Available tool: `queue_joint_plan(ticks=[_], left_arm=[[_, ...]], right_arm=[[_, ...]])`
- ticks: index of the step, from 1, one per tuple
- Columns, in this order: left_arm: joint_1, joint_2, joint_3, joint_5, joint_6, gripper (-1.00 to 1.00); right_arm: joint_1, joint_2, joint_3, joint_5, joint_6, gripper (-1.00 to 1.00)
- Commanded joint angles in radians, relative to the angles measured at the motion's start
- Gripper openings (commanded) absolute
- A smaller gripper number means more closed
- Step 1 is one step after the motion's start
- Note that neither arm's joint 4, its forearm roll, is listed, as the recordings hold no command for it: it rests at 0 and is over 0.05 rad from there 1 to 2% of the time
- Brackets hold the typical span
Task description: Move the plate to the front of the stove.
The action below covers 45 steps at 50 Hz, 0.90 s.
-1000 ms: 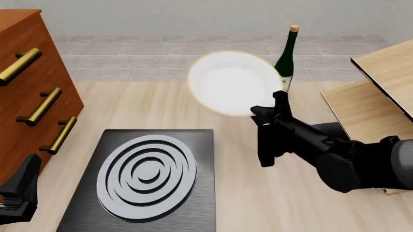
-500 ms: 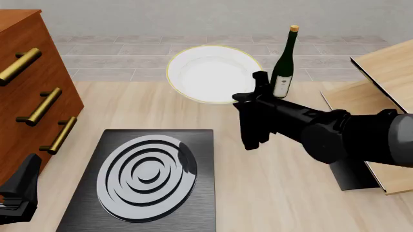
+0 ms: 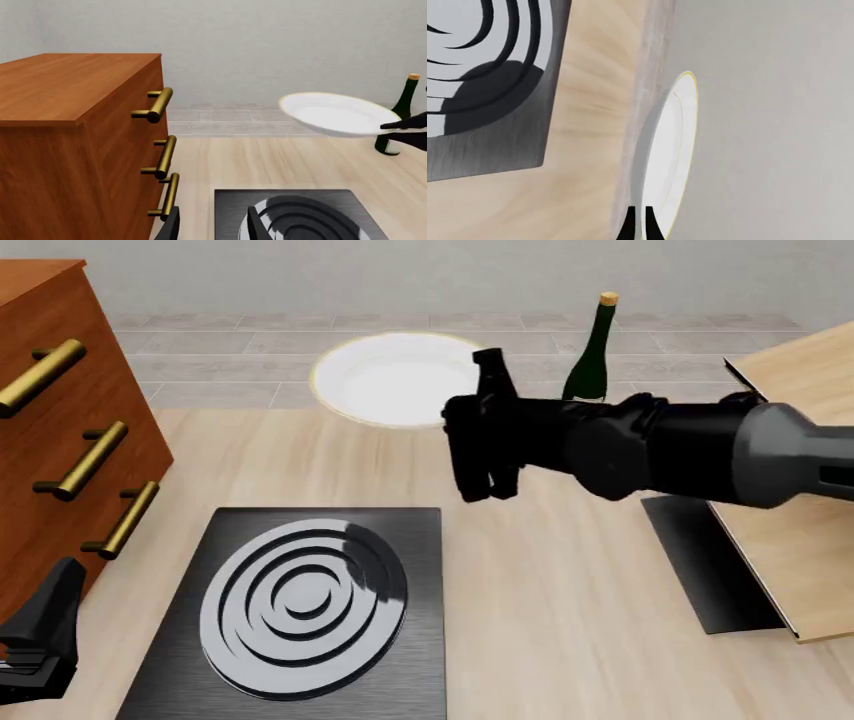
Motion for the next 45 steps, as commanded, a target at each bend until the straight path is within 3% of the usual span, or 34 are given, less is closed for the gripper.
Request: queue_joint_plan(ticks=[1,16,29,45], left_arm=[[0.0,0.0,0.0,0.0,0.0,1.0],[0.0,0.0,0.0,0.0,0.0,1.0],[0.0,0.0,0.0,0.0,0.0,1.0],[0.0,0.0,0.0,0.0,0.0,1.0]], right_arm=[[0.012,0.081,-0.127,0.063,0.002,-1.0],[0.035,0.173,-0.275,0.183,0.024,-1.0],[0.056,0.253,-0.412,0.281,0.007,-1.0],[0.065,0.344,-0.552,0.335,-0.001,-1.0]])
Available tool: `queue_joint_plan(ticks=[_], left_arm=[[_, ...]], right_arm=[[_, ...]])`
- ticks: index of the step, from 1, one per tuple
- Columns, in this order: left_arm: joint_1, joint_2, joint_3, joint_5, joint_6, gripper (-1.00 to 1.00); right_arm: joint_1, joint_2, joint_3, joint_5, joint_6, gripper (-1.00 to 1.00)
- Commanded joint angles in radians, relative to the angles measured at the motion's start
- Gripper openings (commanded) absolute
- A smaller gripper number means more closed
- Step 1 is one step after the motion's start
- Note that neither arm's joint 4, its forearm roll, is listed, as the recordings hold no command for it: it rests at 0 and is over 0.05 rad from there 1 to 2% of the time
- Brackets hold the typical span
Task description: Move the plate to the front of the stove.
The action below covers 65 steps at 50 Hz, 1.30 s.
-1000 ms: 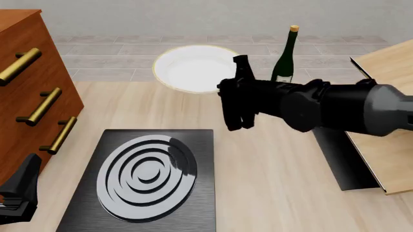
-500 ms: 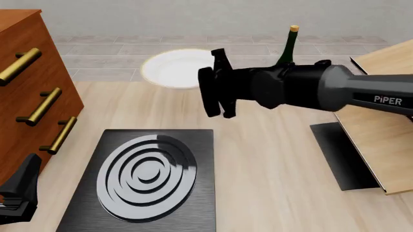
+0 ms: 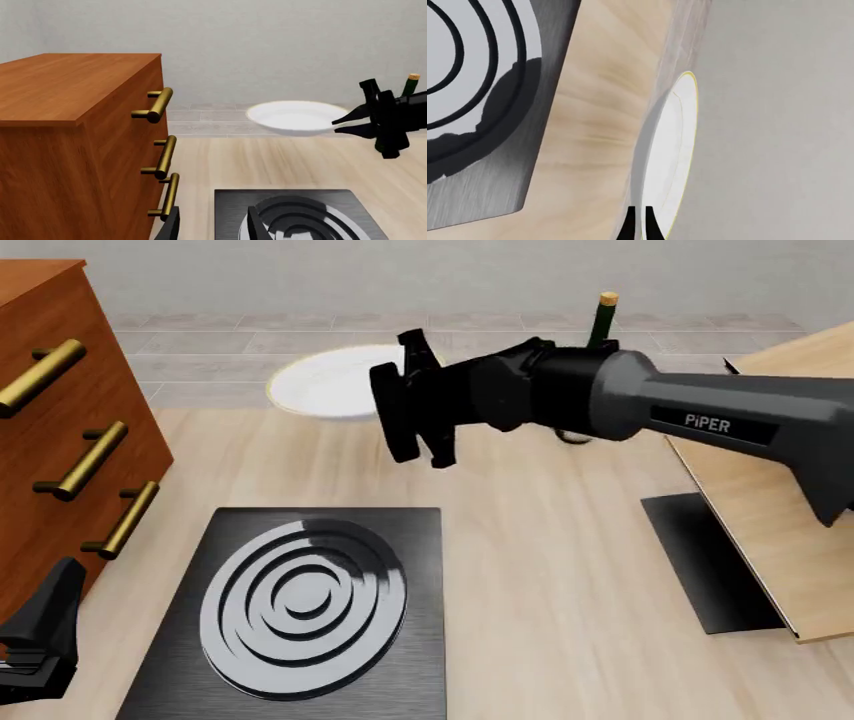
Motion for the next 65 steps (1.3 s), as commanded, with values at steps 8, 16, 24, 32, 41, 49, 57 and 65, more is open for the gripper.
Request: queue_joint_plan(ticks=[8,16,24,32,41,49,57,65], left_arm=[[0.0,0.0,0.0,0.0,0.0,1.0],[0.0,0.0,0.0,0.0,0.0,1.0],[0.0,0.0,0.0,0.0,0.0,1.0],[0.0,0.0,0.0,0.0,0.0,1.0],[0.0,0.0,0.0,0.0,0.0,1.0],[0.0,0.0,0.0,0.0,0.0,1.0],[0.0,0.0,0.0,0.0,0.0,1.0],[0.0,0.0,0.0,0.0,0.0,1.0]], right_arm=[[0.033,0.126,-0.194,0.075,0.022,-1.0],[0.034,0.194,-0.269,0.097,0.032,-1.0],[0.03,0.263,-0.369,0.132,0.045,-1.0],[0.028,0.318,-0.462,0.168,0.056,-1.0],[0.025,0.356,-0.5,0.176,0.063,-1.0],[0.016,0.38,-0.524,0.183,0.061,-1.0],[0.003,0.416,-0.57,0.208,0.072,-1.0],[-0.007,0.45,-0.607,0.224,0.078,-1.0]])
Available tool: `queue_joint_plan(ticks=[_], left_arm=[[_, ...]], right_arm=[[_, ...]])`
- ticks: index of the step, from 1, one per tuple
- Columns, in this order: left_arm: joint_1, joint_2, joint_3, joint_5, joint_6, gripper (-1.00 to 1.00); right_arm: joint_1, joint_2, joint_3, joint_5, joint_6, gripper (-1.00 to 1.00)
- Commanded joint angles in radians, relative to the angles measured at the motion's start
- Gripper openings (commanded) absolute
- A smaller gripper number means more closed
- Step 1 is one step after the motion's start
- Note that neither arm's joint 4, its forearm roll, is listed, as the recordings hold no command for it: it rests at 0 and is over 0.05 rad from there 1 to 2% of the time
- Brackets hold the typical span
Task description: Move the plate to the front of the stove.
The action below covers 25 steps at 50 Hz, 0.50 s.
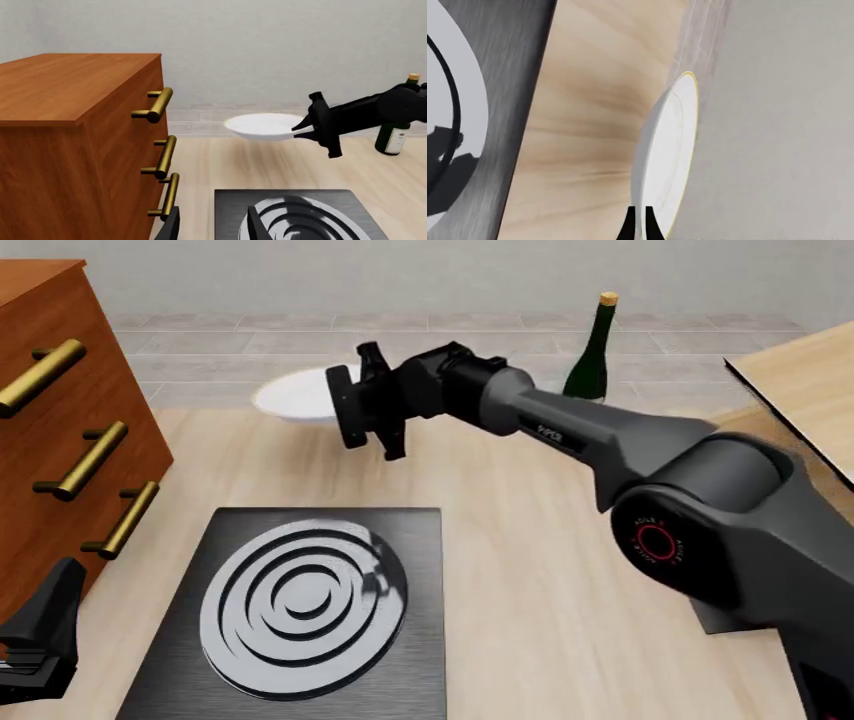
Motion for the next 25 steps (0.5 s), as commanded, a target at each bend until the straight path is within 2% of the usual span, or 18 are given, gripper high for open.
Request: queue_joint_plan(ticks=[1,13,19,25], left_arm=[[0.0,0.0,0.0,0.0,0.0,1.0],[0.0,0.0,0.0,0.0,0.0,1.0],[0.0,0.0,0.0,0.0,0.0,1.0],[0.0,0.0,0.0,0.0,0.0,1.0]], right_arm=[[-0.009,0.044,-0.072,0.027,0.02,-1.0],[-0.019,0.091,-0.148,0.061,0.035,-1.0],[-0.03,0.102,-0.131,0.037,0.027,-1.0],[-0.029,0.115,-0.153,0.053,0.04,-1.0]])
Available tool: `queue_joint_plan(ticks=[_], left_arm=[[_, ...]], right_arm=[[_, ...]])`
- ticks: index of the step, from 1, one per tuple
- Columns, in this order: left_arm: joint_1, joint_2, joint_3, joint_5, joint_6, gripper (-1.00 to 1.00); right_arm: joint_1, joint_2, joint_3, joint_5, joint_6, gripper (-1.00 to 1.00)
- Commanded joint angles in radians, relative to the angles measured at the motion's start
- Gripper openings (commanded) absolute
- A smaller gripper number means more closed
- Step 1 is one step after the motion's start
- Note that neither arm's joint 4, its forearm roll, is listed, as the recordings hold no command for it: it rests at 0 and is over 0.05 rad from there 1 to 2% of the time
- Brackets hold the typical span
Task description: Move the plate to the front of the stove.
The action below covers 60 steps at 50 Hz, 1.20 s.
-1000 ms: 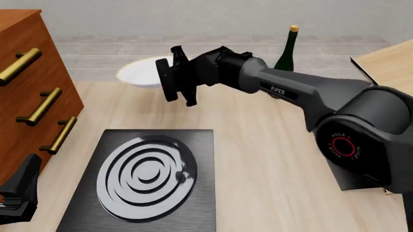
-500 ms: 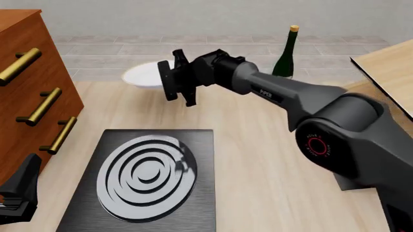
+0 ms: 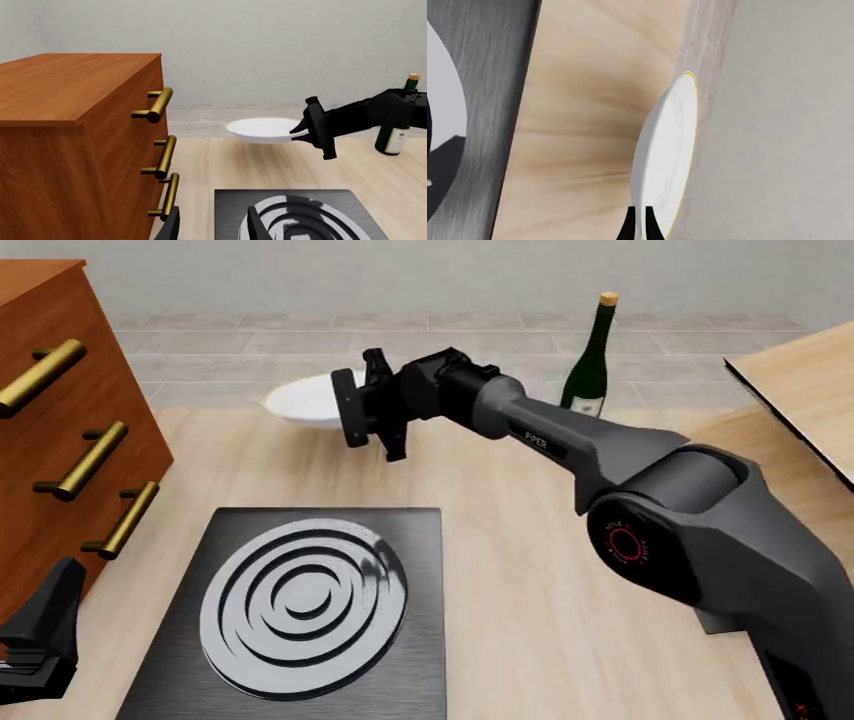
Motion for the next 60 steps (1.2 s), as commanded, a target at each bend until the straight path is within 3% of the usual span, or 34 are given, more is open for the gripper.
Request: queue_joint_plan(ticks=[1,11,60], left_arm=[[0.0,0.0,0.0,0.0,0.0,1.0],[0.0,0.0,0.0,0.0,0.0,1.0],[0.0,0.0,0.0,0.0,0.0,1.0]], right_arm=[[-0.01,0.026,-0.04,0.008,0.015,-1.0],[-0.007,0.008,0.007,-0.014,0.014,-1.0],[0.009,0.083,-0.022,0.005,0.087,-1.0]])
